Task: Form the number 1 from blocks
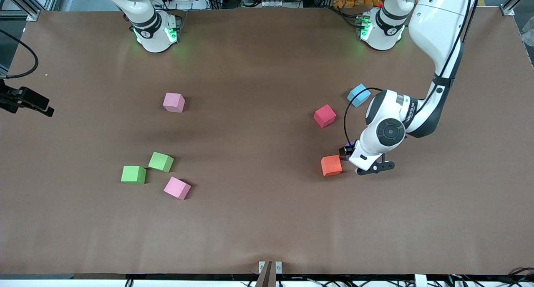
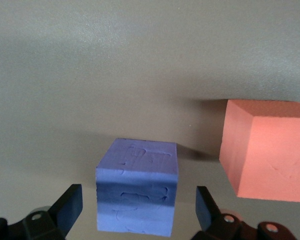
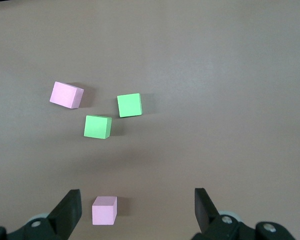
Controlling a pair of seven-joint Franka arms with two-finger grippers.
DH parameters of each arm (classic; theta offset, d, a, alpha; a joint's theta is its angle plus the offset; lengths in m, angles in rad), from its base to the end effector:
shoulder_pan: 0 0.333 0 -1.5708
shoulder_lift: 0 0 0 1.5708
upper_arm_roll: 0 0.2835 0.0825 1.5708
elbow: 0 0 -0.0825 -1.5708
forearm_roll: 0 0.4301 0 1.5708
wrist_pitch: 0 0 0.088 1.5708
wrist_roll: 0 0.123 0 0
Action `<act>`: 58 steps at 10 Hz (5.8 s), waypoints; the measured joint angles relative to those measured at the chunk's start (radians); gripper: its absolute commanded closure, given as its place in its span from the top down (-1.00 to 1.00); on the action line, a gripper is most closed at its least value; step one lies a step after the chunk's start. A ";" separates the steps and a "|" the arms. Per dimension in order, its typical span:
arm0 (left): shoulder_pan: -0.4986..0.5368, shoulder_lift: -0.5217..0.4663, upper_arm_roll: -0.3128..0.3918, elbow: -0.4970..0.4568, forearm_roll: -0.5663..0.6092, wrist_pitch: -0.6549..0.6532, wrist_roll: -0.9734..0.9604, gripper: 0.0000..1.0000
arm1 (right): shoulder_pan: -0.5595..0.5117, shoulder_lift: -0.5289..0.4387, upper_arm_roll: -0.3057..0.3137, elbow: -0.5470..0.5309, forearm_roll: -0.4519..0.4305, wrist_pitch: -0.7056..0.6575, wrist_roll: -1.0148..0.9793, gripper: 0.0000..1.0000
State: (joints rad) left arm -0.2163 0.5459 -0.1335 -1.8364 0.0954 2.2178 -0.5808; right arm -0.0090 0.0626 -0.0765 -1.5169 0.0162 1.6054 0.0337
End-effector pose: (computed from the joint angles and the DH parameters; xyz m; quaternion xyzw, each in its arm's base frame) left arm 0.6036 -0.2164 0.1444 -0.9928 -0.0901 0.0704 0.0358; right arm 0.6200 -0.0500 0.5690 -0.9981 0.0596 -0.0132 0.0054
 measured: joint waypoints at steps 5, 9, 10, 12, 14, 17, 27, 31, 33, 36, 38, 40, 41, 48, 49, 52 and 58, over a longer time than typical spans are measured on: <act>-0.002 0.029 -0.001 0.000 0.001 0.005 0.000 0.27 | 0.014 0.056 0.006 -0.006 0.001 0.014 0.000 1.00; -0.003 0.039 -0.003 0.003 0.005 0.006 0.000 -1.00 | 0.013 0.291 0.000 -0.022 0.098 0.276 0.046 1.00; -0.003 0.034 -0.007 0.006 0.005 -0.009 0.003 -1.00 | 0.012 0.354 -0.001 -0.022 0.098 0.334 0.050 1.00; -0.004 -0.019 -0.057 0.019 0.006 -0.110 0.003 -1.00 | 0.013 0.440 -0.009 -0.020 0.097 0.397 0.050 1.00; -0.007 -0.100 -0.144 0.021 0.006 -0.206 -0.020 -1.00 | 0.027 0.493 -0.013 -0.018 0.096 0.436 0.050 1.00; -0.011 -0.138 -0.347 0.008 0.005 -0.232 -0.253 -1.00 | 0.069 0.549 -0.025 -0.017 0.070 0.486 0.050 1.00; -0.352 0.113 -0.487 0.080 0.129 -0.074 -0.672 -1.00 | 0.095 0.661 -0.030 -0.022 0.057 0.574 -0.024 1.00; -0.406 0.170 -0.439 0.111 0.132 -0.029 -0.675 0.98 | 0.095 0.682 -0.035 -0.068 0.057 0.631 -0.053 0.57; -0.412 0.170 -0.438 0.116 0.146 -0.029 -0.676 1.00 | 0.094 0.681 -0.038 -0.070 0.057 0.631 -0.066 0.16; -0.424 0.168 -0.433 0.127 0.167 -0.029 -0.720 1.00 | 0.094 0.679 -0.039 -0.068 0.057 0.631 -0.067 0.04; -0.419 0.151 -0.397 0.140 0.168 -0.029 -0.720 1.00 | 0.094 0.678 -0.039 -0.066 0.057 0.631 -0.067 0.06; -0.403 0.121 -0.344 0.145 0.169 -0.029 -0.719 1.00 | 0.094 0.667 -0.041 -0.056 0.057 0.634 -0.067 0.06; -0.379 0.105 -0.333 0.147 0.169 -0.029 -0.718 1.00 | 0.095 0.641 -0.044 -0.045 0.058 0.631 -0.067 0.06; -0.130 0.080 -0.327 0.175 0.171 -0.029 -0.616 1.00 | 0.541 0.465 -0.226 -0.048 0.138 0.538 0.357 0.10; -0.101 0.079 -0.326 0.177 0.171 -0.029 -0.595 1.00 | 0.630 0.465 -0.246 -0.054 0.146 0.533 0.436 0.10; -0.002 0.076 -0.325 0.181 0.171 -0.030 -0.524 1.00 | 0.820 0.449 -0.268 -0.127 0.174 0.560 0.603 0.10; 0.191 0.076 -0.322 0.188 0.172 -0.031 -0.384 1.00 | 1.068 0.367 -0.222 -0.370 0.196 0.720 0.791 0.10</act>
State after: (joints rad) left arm -0.0250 0.6220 -0.4556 -1.6483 0.2669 2.1869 -0.9644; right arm 1.0593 0.4296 -0.2989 -1.8866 0.2124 2.3252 0.8250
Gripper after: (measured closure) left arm 0.000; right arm 0.361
